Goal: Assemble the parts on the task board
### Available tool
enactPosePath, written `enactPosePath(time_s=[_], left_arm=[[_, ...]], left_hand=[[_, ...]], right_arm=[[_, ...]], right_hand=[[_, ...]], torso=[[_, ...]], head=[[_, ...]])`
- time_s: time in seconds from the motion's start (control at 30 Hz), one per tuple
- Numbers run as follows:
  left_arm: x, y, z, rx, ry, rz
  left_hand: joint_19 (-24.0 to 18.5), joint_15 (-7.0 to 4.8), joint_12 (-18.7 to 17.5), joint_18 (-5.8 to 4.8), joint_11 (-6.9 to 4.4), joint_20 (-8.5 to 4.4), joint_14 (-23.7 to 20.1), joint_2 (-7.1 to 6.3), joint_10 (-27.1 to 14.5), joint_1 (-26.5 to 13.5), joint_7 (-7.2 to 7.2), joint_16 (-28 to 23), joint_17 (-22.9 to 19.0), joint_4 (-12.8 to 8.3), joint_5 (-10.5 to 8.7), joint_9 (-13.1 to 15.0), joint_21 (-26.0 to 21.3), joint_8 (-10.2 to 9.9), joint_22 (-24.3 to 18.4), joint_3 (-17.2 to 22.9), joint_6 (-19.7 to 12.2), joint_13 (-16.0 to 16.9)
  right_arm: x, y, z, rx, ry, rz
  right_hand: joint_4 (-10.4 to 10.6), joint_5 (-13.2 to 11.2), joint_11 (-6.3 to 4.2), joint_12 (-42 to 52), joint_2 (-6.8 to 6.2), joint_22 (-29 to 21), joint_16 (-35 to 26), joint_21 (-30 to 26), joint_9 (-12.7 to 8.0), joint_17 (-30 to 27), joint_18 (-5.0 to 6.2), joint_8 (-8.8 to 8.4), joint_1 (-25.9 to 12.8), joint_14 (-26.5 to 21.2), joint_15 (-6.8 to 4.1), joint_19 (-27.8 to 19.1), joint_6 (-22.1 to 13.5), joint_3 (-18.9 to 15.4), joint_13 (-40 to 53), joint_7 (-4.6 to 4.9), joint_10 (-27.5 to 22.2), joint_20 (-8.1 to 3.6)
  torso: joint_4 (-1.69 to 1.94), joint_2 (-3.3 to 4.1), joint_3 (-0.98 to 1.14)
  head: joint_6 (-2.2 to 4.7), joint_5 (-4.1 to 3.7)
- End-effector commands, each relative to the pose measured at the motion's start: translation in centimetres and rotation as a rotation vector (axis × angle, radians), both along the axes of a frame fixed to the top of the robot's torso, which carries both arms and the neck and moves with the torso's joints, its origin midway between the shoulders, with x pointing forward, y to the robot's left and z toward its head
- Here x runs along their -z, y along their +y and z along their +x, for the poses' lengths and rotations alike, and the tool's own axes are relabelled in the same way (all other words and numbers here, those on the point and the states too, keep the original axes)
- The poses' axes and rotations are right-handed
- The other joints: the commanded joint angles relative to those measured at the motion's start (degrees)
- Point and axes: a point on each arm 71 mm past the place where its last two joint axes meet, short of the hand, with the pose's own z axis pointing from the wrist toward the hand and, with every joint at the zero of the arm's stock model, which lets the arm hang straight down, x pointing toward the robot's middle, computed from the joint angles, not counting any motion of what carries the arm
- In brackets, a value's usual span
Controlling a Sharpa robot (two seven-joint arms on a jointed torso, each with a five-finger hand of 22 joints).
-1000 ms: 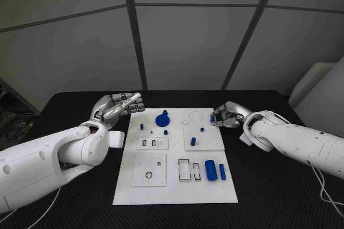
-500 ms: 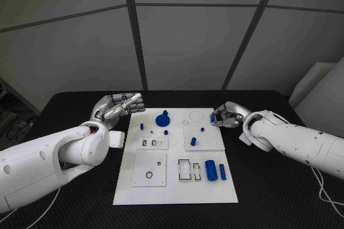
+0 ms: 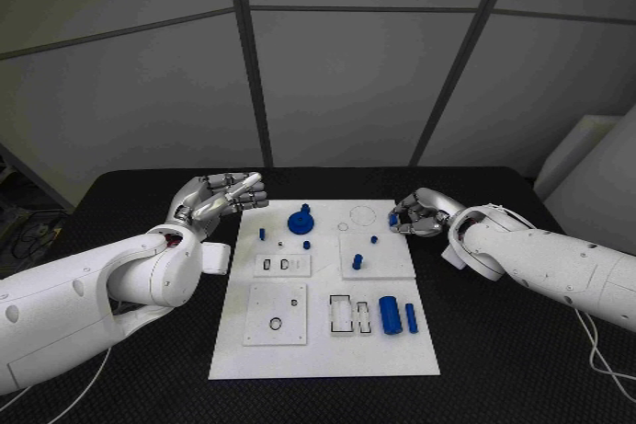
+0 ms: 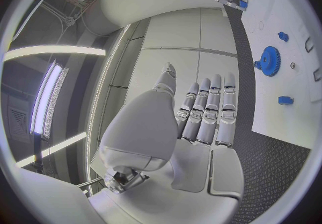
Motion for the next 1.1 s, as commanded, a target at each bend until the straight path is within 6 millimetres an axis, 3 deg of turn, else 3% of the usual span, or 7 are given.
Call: enactPosePath(time_s=[0.03,0.67,0.93,1.1], left_arm=[[-0.14,-0.13,-0.01,0.015,-0.010,0.001],[-0.12,-0.07,-0.02,0.016,-0.007,0.005],[-0.11,-0.04,-0.02,0.016,-0.006,0.007],[-0.10,0.00,-0.01,0.014,-0.006,0.008]], left_hand=[[0.0,0.19,-0.3,-1.08,0.10,-0.07,0.4,0.70,-0.3,-0.1,0.80,-0.3,-0.1,-0.3,0.28,-0.1,-0.3,-0.3,-0.1,0.1,0.1,-0.1],[-0.1,0.20,-0.4,-1.09,0.12,-0.07,0.4,0.70,-0.4,0.0,0.84,-0.3,-0.1,-0.4,0.28,-0.1,-0.3,-0.4,-0.1,0.0,0.0,-0.1],[-0.1,0.20,-0.4,-1.09,0.12,-0.07,0.4,0.70,-0.4,0.0,0.84,-0.3,-0.1,-0.4,0.28,-0.1,-0.3,-0.4,-0.1,0.0,0.0,-0.1],[-0.1,0.21,-0.5,-1.09,0.15,-0.07,0.4,0.68,-0.5,0.0,0.87,-0.4,-0.1,-0.5,0.28,-0.1,-0.3,-0.5,-0.1,0.0,-0.1,-0.1]], right_arm=[[-0.21,0.22,0.01,-0.003,-0.018,0.006],[-0.38,0.06,0.03,0.030,-0.026,0.046],[-0.62,0.44,-0.29,0.029,-0.030,0.067],[-0.97,0.86,-0.88,0.019,-0.028,0.078]], right_hand=[[0.0,-0.1,-0.24,0.4,0.79,0.2,0.4,0.4,0.2,9.6,-0.75,0.50,-0.1,4.7,-0.23,0.4,0.8,0.5,0.2,-0.22,0.4,-0.17],[-0.3,0.1,-1.63,0.8,2.43,1.1,0.5,0.7,1.3,10.0,-0.90,2.34,0.1,4.8,-1.41,0.9,4.4,2.4,1.0,-1.80,1.3,-1.22],[-0.5,0.9,-1.75,0.8,2.56,1.2,0.5,0.8,1.5,10.0,-0.92,2.41,0.1,4.8,-1.56,1.0,4.6,2.8,1.0,-1.91,1.3,-1.39],[-0.6,1.0,-1.77,0.8,2.59,1.2,0.6,0.8,1.5,10.1,-0.92,2.41,0.1,4.9,-1.58,1.0,4.6,2.9,1.0,-1.92,1.3,-1.42]], torso=[[0.03,0.00,0.00],[0.02,-0.02,0.00],[-0.08,-0.05,0.03],[-0.10,-0.20,-0.09]], head=[[-0.07,-0.02],[-0.17,0.00],[-0.13,0.13],[-0.09,0.15]])
